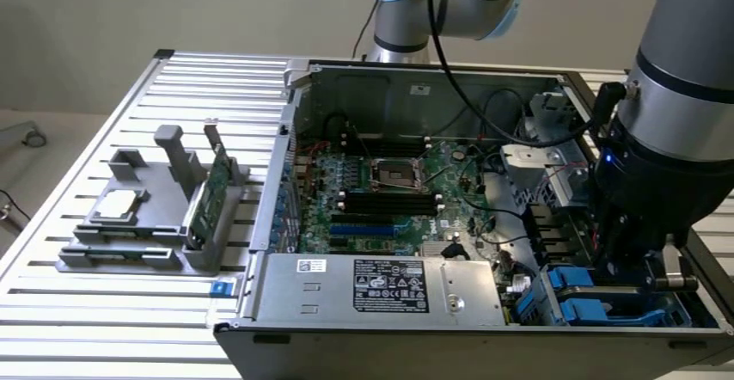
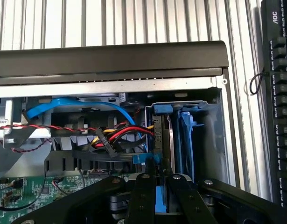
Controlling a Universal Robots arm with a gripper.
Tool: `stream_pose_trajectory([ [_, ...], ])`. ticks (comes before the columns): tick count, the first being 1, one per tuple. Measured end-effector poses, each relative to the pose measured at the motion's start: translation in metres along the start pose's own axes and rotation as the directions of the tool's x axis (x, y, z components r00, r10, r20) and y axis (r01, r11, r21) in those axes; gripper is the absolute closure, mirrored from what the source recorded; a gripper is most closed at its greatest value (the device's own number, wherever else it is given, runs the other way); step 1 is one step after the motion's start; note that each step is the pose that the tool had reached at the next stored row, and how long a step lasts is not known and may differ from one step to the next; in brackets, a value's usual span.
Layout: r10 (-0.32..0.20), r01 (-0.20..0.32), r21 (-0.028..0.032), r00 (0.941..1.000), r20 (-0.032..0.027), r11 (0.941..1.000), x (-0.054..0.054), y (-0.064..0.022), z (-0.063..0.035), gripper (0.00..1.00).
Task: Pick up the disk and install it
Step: 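Insert the second disk wire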
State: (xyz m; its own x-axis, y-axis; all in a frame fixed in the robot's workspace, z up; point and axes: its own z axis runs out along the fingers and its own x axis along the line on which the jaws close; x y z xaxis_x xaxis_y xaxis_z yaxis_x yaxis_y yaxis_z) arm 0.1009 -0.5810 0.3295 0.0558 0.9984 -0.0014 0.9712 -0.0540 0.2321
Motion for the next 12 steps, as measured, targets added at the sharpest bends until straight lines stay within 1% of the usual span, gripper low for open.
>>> stream_pose_trajectory([
  [9, -0.003, 0.003, -0.0011, 1.0000, 0.0010, 1.0000, -0.0004, -0.0007, 0.0030, 0.84],
  [10, -0.003, 0.003, -0.0012, 1.0000, 0.0000, 1.0000, -0.0004, -0.0007, 0.0033, 0.82],
  [11, -0.003, 0.003, -0.0013, 1.0000, 0.0001, 1.0000, -0.0005, -0.0006, 0.0031, 0.76],
  [12, -0.003, 0.003, -0.0012, 1.0000, 0.0016, 1.0000, -0.0004, -0.0002, 0.0012, 0.70],
])
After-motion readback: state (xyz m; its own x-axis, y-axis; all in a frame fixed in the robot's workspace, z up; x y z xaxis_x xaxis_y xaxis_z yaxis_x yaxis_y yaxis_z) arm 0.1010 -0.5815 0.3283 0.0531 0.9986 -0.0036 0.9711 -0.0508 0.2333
